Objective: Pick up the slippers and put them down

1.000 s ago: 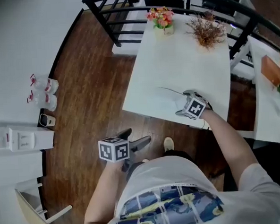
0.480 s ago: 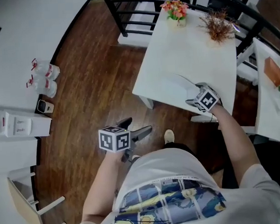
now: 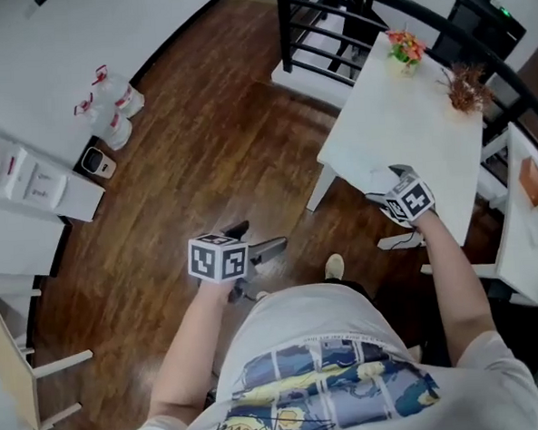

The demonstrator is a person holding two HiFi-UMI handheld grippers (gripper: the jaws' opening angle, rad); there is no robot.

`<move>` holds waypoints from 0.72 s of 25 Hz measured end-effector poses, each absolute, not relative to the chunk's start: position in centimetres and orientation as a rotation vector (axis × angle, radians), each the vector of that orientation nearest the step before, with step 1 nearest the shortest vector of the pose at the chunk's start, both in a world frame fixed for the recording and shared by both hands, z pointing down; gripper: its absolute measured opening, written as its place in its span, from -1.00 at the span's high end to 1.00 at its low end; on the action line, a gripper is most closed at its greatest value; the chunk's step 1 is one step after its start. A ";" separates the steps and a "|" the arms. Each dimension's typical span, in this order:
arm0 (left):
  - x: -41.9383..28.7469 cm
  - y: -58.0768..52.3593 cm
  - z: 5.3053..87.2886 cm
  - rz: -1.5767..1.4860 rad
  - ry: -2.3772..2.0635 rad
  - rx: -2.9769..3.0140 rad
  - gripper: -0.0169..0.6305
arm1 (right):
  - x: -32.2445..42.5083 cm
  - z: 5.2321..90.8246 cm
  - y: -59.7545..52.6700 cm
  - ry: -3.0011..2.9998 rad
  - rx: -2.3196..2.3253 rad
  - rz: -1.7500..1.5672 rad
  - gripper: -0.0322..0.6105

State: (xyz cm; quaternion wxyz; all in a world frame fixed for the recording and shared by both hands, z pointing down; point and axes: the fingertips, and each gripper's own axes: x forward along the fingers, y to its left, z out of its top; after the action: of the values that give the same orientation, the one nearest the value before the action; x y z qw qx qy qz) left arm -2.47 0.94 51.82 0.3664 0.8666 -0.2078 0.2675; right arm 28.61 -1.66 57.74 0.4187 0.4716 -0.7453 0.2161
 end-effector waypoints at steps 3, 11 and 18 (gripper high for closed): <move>-10.0 0.2 51.3 0.653 -0.604 2.209 -0.55 | 21.0 56.4 -3.9 -1.879 1.137 0.494 -0.49; -26.4 -0.1 52.1 0.551 -0.765 2.081 -0.55 | 1.2 57.2 -9.9 -1.926 0.893 0.420 -0.49; -32.4 -4.3 56.6 0.532 -0.885 1.933 -0.55 | -9.2 64.2 -18.4 -1.946 0.697 0.472 -0.49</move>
State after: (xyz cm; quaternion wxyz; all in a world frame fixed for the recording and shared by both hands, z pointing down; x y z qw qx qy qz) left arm -32.42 -4.34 56.59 0.4572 0.7845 -0.3591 0.2157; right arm -9.21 -18.45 64.25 0.4887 0.2867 -0.8008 0.1941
